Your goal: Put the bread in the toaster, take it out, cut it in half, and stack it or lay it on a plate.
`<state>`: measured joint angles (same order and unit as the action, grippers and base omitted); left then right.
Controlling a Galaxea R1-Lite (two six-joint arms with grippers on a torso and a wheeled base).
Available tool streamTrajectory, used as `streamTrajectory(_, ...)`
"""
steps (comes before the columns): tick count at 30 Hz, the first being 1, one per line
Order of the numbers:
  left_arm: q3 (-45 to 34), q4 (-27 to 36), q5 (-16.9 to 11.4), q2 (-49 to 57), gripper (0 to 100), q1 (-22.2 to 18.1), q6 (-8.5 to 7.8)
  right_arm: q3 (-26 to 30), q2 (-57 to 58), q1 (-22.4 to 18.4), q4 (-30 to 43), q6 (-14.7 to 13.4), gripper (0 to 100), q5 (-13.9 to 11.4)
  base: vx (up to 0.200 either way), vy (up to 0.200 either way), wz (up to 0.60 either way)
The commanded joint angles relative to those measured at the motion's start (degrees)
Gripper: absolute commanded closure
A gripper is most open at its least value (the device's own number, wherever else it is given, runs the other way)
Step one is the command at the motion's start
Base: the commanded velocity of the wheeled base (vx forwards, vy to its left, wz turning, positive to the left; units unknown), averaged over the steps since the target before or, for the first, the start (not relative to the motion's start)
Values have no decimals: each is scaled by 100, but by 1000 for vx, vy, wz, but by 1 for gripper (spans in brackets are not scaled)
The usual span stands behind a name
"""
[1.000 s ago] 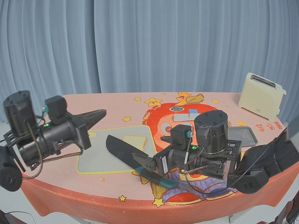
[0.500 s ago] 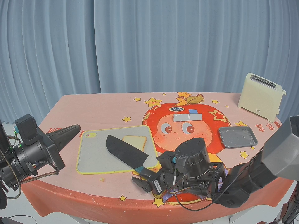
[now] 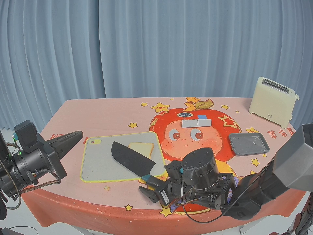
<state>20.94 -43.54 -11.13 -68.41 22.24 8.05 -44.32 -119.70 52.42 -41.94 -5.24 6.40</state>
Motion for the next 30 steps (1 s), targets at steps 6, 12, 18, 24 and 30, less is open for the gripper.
streamTrajectory(6, 50, -5, -3, -14, 100, 0, 4, 38, 70, 5, 36, 58, 100, 81, 0, 0, 0)
streamTrajectory(12, 33, -5, -3, -23, 100, 0, 4, 117, 166, 119, -60, 173, 100, 397, 0, 0, 0)
streamTrajectory(18, 85, -14, -3, -5, 100, 0, 4, 143, 298, 137, -60, 190, 100, 494, 0, 0, 0)
streamTrajectory(24, 85, -14, -12, -14, 100, 0, 4, 161, 307, 155, -69, 190, 100, 494, 0, 0, 0)
streamTrajectory(30, 85, -5, -30, -23, 100, 0, 13, 161, 588, 146, -87, 173, 100, 485, 0, 0, 0)
